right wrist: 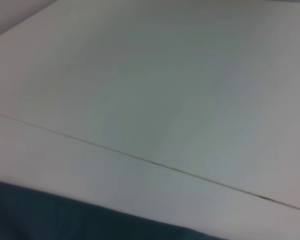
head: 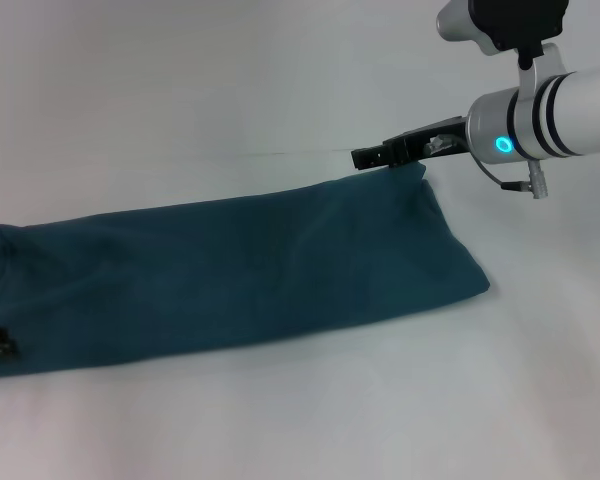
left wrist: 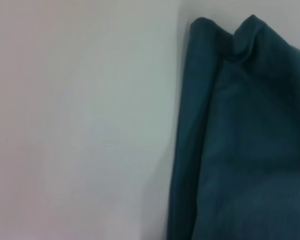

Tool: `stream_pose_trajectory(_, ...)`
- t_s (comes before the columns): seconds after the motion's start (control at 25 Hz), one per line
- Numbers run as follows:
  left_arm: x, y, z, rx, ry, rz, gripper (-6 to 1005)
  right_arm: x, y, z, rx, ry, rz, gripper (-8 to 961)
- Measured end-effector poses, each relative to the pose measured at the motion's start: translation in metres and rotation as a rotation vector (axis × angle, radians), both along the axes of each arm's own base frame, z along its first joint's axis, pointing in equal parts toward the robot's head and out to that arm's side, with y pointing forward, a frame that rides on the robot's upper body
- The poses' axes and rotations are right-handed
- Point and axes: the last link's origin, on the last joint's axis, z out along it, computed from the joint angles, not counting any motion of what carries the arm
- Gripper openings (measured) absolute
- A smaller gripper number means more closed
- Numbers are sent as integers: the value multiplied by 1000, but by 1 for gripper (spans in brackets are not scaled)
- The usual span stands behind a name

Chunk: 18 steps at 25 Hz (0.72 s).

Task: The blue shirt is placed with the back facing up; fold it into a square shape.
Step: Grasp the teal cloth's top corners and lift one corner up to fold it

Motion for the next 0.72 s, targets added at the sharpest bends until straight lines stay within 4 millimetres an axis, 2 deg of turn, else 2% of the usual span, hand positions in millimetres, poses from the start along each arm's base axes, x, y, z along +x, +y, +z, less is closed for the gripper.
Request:
stream_pose_trajectory(0.48, 4, 12, -7, 22, -6, -16, 805, 2, -1, -2, -8, -3, -2, 926)
stream_pose_trajectory(0.72, 12, 19, -11, 21, -25, -94, 787, 0, -1, -2, -9, -2, 1, 925)
